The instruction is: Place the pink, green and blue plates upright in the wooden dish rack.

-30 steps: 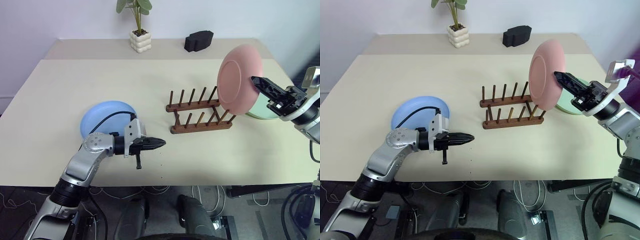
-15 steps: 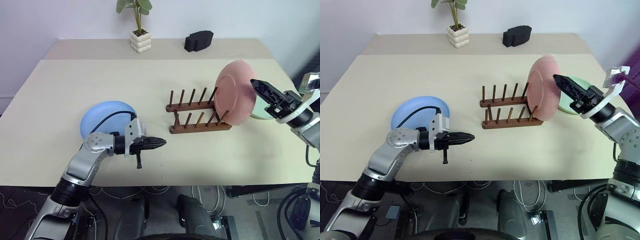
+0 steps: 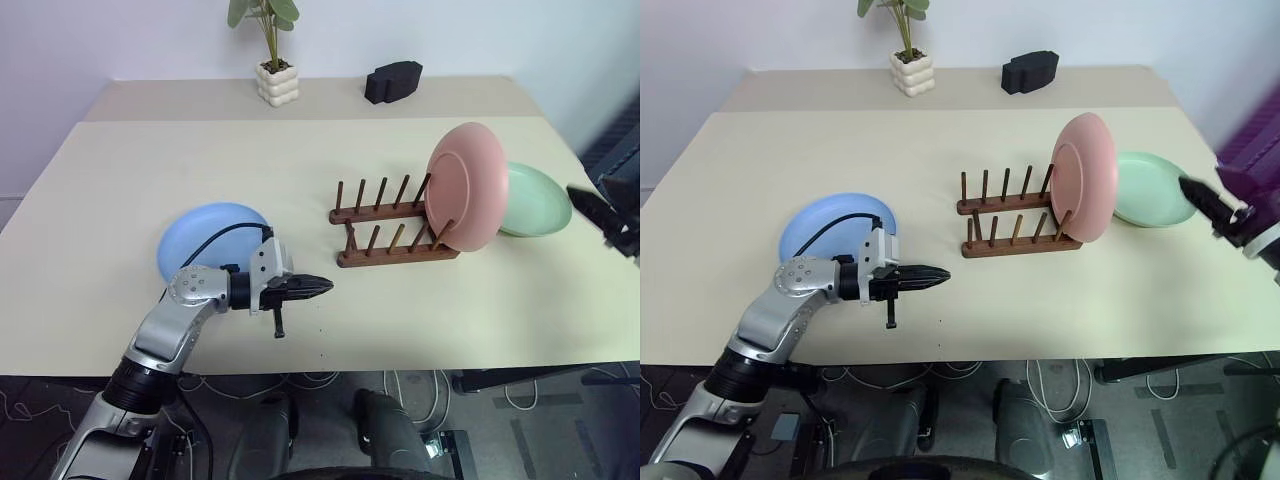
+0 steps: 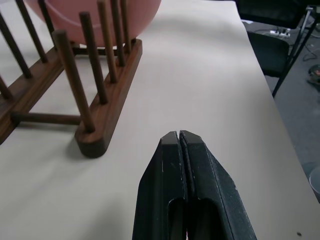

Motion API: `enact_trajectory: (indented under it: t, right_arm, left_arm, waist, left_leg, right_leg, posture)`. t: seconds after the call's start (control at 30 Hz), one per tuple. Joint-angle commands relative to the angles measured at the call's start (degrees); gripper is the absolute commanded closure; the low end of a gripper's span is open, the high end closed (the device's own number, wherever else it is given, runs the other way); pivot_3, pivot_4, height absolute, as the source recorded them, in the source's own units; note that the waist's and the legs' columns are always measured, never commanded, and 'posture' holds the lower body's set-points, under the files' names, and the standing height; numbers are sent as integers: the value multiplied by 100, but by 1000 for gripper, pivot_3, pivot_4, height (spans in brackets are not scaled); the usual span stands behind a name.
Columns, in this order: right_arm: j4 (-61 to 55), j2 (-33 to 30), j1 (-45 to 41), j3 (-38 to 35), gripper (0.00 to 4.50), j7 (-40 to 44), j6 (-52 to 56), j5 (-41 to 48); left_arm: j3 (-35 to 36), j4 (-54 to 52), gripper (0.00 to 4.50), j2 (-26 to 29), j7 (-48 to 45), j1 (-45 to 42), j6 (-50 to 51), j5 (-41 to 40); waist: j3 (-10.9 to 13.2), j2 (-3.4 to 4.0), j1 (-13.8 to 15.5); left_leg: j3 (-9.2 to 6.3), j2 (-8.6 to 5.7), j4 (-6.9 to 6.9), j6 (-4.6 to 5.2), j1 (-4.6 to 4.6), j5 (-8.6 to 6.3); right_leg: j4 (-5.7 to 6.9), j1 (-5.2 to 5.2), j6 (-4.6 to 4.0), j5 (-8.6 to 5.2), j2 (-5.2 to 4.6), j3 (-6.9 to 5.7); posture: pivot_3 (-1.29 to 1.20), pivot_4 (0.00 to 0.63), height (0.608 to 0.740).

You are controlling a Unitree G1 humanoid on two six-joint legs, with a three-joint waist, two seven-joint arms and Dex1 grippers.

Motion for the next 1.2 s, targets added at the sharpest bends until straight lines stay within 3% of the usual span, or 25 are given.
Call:
enact_trajectory:
  t: [0.03, 0.2, 0.33, 0.67, 0.77, 0.93, 1.2]
  right_arm:
    - [353, -133, -42, 534, 1136, 80, -772, -869]
    - [1216, -127, -356, 1487, 1136, 45, -1795, -2001]
    - [2504, -11, -1130, 2384, 1136, -209, -2696, -3002]
    - [5019, 274, -2697, 3550, 1136, -685, -4429, -4358]
    - [5379, 323, -2892, 3609, 1946, -799, -4556, -4458]
    - [5517, 339, -2879, 3554, 4451, -977, -4695, -4448]
    - [4531, 42, -2111, 3036, 4451, -1745, -4853, -4278]
  left_arm:
    - [92, -41, 4500, -103, -64, -207, -83, -166]
    - [104, -26, 4500, -177, -80, -304, -82, -196]
    - [116, -108, 4500, -133, -24, -162, 43, -209]
    - [136, -340, 4500, -52, 109, -23, 163, -223]
    - [151, -428, 4500, -19, 161, 11, 214, -247]
    - [153, -483, 4500, -2, 203, 28, 274, -272]
    - [63, -426, 4500, -78, 169, -37, 253, -271]
  waist:
    - [0, 1, -40]
    - [0, 7, -88]
    - [0, 7, -116]
    - [0, 4, -114]
    - [0, 3, -115]
    - [-1, 3, -85]
    - [0, 4, -74]
  left_leg:
    - [3, -1, 0, 0, 1, 0]
    - [1, -5, -1, 0, 2, 0]
    - [5, -7, 0, 0, 5, 0]
    - [2, -10, 0, 0, 9, 0]
    - [1, -9, 0, -1, 10, 0]
    - [-1, -11, 0, -1, 10, 0]
    - [-4, -14, -1, -1, 9, 0]
  right_leg:
    - [1, 0, 0, 0, -1, 2]
    - [4, 0, 0, 0, 0, 1]
    - [4, 0, 1, 1, 0, 5]
    - [2, 7, -1, 2, -1, 7]
    - [2, 10, -1, 2, -1, 7]
    - [2, 11, -1, 2, -2, 8]
    - [1, 14, -1, 1, -3, 8]
  posture:
    - [0, 150, 736]
    - [0, 150, 736]
    - [0, 150, 736]
    - [0, 150, 736]
    - [0, 150, 736]
    - [0, 150, 736]
    - [0, 150, 736]
